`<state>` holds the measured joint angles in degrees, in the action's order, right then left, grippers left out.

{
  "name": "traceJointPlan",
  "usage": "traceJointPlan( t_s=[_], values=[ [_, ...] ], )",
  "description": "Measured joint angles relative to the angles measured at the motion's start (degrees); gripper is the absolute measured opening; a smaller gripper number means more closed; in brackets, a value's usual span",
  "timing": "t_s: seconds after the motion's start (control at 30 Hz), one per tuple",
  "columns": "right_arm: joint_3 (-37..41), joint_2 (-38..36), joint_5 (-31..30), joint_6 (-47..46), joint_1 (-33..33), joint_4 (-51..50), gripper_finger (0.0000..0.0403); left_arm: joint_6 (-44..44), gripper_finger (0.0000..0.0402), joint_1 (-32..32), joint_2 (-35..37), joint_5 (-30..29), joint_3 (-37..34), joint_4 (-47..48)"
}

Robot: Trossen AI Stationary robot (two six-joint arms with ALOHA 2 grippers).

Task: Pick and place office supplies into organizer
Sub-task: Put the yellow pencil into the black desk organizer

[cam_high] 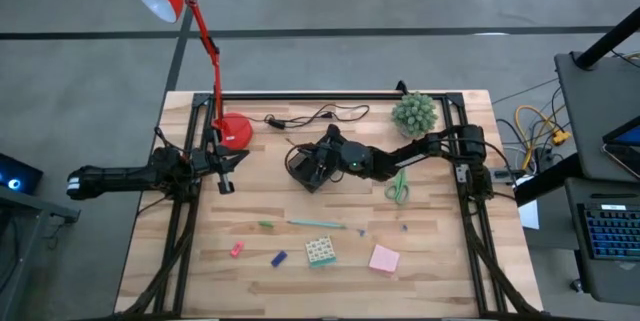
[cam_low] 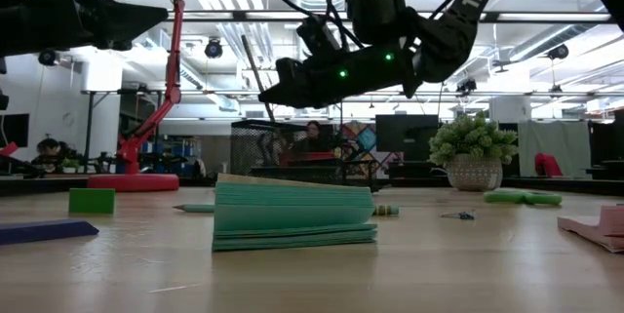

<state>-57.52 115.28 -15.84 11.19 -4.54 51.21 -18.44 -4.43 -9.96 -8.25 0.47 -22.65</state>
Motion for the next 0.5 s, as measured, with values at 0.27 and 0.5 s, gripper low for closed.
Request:
traceJointPlan(
  t_s=[0.27,0.5],
  values=[
    [0.0,0.0,1.3,-0.3,-0.2,-0.1,0.0017,0.0,0.0000,0.0,0.0,0.0,0.0,0.0],
    [0.0,0.0,1.3,-1.2,-0.3,-2.3,0.0044,0.0,0.0000,0.0,0.0,0.0,0.0,0.0]
  ],
)
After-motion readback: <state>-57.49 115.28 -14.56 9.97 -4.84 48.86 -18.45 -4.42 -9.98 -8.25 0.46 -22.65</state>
